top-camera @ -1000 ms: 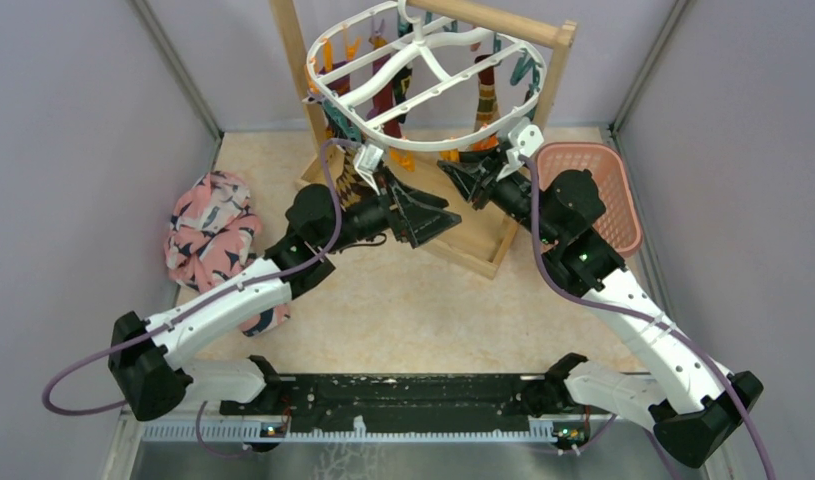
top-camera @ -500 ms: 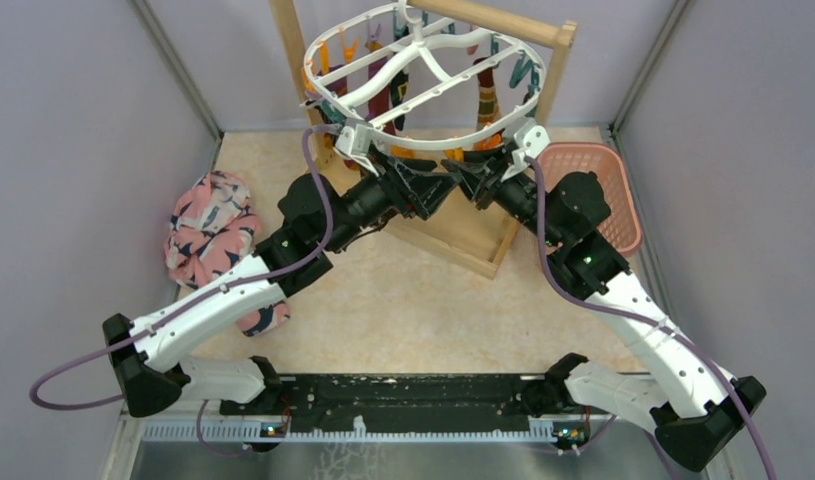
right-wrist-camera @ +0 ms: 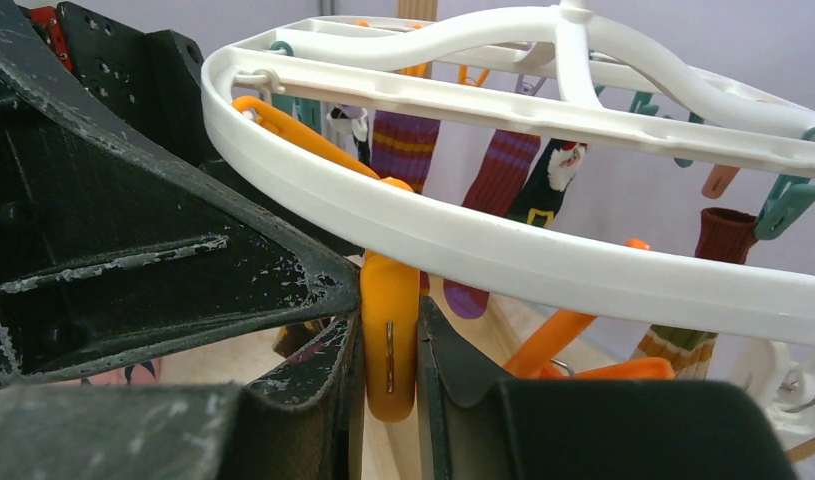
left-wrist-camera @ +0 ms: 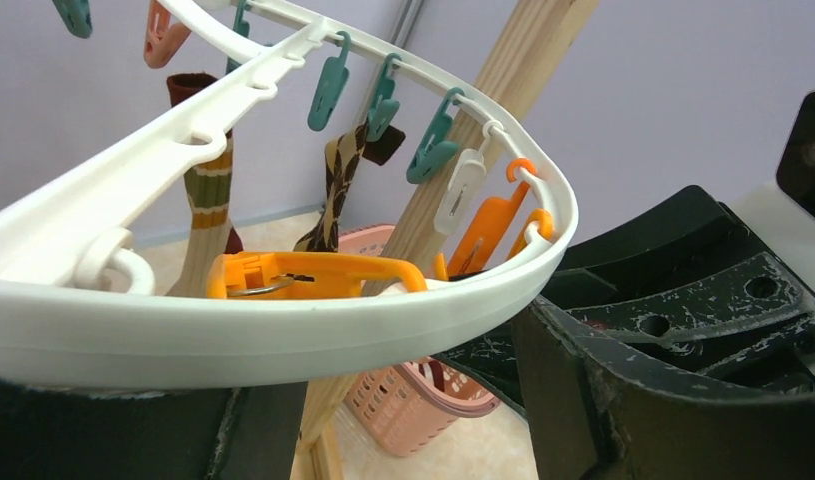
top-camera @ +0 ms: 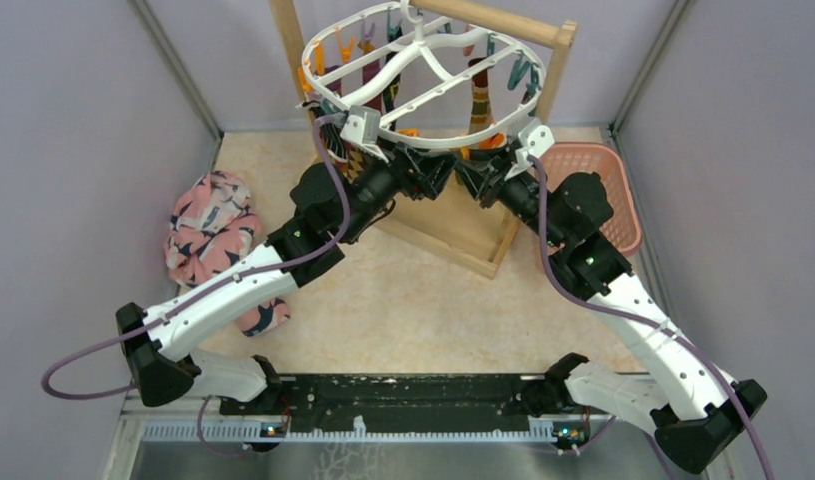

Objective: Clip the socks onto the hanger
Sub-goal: Open the clamp at the hanger.

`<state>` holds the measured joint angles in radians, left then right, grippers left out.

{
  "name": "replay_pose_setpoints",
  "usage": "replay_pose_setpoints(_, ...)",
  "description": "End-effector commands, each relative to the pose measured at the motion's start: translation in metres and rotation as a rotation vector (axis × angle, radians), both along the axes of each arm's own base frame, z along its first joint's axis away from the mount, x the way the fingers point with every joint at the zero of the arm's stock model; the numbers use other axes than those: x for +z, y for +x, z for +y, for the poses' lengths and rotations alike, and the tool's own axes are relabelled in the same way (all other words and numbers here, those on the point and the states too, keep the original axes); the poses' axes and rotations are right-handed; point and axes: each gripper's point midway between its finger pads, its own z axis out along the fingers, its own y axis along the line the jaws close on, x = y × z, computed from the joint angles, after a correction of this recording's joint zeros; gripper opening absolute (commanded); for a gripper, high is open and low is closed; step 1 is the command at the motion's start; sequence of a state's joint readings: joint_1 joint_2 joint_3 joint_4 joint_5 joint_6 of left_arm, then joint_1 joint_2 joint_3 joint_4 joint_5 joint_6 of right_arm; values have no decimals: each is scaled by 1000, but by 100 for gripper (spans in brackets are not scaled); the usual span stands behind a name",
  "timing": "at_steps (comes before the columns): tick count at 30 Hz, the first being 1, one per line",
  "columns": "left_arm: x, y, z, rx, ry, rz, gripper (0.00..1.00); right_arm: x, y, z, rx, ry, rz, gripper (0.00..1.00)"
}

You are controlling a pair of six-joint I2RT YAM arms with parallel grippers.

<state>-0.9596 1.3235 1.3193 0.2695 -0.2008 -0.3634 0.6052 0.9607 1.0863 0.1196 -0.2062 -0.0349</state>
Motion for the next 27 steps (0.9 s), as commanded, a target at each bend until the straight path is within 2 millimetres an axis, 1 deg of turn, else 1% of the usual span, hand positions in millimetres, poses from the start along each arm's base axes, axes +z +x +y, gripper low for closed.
replay_pose_setpoints(1,25,-2,-4,-15,-50,-61,74,16,-15,-1,39,18,-57,0)
replay_pose_setpoints(3,26,-2,-5,-20,-51,-63,74,15,-15,-1,38,18,-56,0)
replay_pose_setpoints(7,32,-9,-7,-58,-60,-78,73,15,-15,-2,37,17,-57,0)
replay_pose_setpoints(13,39,-25,0,-110,-108,-91,72,14,-14,-1,36,16,-55,0)
replay_pose_setpoints(15,41,-27,2,-113,-121,-93,72,13,-14,-1,37,14,-54,0)
replay_pose_setpoints(20,46,-25,6,-90,-143,-113,72,15,-15,0,43,15,-58,0)
replay_pose_setpoints(27,39,-16,-10,-102,-121,-104,72,16,-18,-3,42,15,-61,0)
